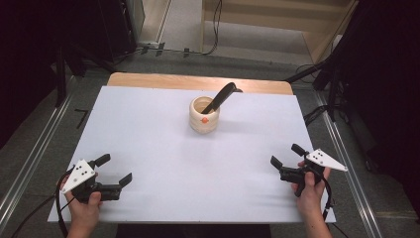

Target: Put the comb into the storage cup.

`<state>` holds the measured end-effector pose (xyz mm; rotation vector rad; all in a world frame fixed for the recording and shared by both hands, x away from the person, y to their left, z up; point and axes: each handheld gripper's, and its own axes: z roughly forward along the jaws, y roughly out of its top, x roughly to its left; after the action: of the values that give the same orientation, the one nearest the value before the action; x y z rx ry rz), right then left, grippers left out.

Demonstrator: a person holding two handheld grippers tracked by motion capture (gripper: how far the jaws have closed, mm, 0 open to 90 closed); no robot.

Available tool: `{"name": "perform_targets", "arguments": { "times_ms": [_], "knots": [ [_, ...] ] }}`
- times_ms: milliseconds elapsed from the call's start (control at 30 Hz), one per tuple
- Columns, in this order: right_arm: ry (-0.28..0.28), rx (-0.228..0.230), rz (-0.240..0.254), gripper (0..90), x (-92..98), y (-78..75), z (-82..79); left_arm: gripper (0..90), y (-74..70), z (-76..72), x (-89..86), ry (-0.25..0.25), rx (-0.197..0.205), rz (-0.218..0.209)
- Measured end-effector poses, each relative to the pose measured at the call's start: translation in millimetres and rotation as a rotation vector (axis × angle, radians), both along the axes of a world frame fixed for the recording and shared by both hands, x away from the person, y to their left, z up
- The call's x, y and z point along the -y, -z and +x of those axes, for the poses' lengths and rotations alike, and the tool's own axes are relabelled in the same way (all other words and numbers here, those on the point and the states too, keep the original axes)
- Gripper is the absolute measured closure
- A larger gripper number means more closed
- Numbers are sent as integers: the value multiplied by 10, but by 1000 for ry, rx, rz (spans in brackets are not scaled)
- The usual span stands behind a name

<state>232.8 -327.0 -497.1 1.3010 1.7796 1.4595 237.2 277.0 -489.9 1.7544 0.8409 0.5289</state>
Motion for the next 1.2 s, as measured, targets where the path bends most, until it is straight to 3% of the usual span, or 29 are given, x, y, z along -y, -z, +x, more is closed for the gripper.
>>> {"name": "perform_targets", "arguments": {
  "times_ms": [1200],
  "knots": [
    [36, -16, -41, 0, 350, 132, -335, 0, 1, -1, -3, -2, 1, -6]
  ]
}}
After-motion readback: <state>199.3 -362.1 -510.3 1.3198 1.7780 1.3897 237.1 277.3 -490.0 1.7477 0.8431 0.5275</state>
